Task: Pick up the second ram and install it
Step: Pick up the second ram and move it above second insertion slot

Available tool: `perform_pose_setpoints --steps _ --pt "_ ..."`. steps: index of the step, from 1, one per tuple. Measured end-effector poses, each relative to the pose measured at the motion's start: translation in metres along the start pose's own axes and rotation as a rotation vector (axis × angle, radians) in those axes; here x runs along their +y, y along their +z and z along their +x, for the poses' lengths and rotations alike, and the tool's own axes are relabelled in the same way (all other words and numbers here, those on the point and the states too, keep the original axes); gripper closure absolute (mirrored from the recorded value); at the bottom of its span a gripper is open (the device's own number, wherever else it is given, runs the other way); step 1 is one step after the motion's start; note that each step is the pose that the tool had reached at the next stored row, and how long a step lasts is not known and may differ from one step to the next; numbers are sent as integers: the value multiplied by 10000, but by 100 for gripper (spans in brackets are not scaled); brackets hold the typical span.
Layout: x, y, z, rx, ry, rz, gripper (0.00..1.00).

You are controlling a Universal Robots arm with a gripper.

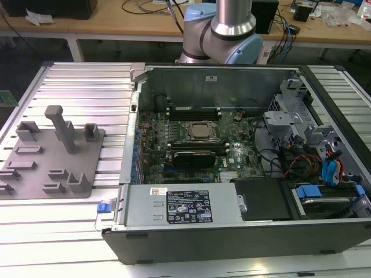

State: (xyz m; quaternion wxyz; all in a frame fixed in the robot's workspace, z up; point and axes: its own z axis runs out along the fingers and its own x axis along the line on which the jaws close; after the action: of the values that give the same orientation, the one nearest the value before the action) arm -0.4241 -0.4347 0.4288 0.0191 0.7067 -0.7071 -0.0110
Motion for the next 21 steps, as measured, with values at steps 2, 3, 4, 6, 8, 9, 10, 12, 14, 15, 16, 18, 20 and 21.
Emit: perform_pose_setpoints --steps 2,3,4,6,8,9,10,12,14,15,16,18,20,21 --pt "4 -85 1 0 0 0 91" --pt "6 -141 1 0 0 -1 91" --pt "9 -201 2 -1 0 0 91" --pt "11 -258 2 0 -1 0 91" --pt "14 -331 3 0 0 1 91" --pt "16 -367 3 0 -1 0 91" --pt "17 -396 3 0 -1 0 91" --pt "19 -457 3 -1 0 0 91" --pt "21 -499 4 0 0 1 91" --pt "21 -500 4 -1 0 2 91" --pt "21 -500 4 -1 0 1 91" --pt "-26 -503 3 1 1 -4 91" --pt "-165 -507 4 0 0 -21 91" --pt "-211 -509 4 0 0 -27 91"
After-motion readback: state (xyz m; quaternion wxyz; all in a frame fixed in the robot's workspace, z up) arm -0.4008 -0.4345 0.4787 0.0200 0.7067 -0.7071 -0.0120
